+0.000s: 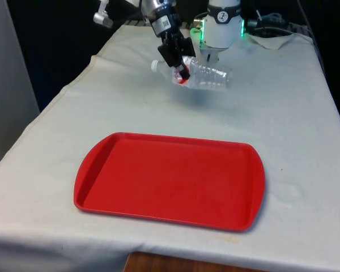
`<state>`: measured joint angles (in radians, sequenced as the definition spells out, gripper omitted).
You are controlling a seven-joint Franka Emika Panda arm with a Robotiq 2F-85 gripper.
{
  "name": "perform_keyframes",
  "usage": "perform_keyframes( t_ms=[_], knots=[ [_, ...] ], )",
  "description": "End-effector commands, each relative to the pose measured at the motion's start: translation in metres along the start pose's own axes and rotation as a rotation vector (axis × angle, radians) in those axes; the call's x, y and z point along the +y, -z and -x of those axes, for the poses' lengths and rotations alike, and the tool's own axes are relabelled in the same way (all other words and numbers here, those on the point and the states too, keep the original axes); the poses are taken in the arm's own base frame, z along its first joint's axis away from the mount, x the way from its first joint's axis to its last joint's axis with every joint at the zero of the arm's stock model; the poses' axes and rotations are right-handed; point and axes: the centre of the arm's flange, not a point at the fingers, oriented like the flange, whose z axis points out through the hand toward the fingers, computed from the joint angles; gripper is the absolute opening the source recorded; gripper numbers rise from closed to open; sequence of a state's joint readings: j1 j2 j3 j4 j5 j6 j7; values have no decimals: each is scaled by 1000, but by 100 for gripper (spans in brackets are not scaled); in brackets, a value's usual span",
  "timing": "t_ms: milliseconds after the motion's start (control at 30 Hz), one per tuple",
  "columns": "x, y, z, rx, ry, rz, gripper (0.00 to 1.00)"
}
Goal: Place the bottle upright on the tray.
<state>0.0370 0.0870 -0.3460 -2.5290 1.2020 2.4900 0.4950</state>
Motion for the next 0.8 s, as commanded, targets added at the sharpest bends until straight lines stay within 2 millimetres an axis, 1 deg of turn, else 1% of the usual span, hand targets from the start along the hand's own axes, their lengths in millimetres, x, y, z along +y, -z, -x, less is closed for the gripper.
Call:
perform_keyframes(
  t_ms=[0, 167, 200, 400, 533, 767],
  knots=[
    [-1, 1, 3, 15, -1, 3, 3],
    [-8, 10, 12, 20, 11, -6, 3],
    [-7, 9, 10, 6, 13, -8, 3],
    [-16, 22, 22, 26, 25, -17, 3],
    [-19, 26, 25, 17, 36, -22, 3],
    [-29, 36, 36, 42, 50, -28, 3]
  ],
)
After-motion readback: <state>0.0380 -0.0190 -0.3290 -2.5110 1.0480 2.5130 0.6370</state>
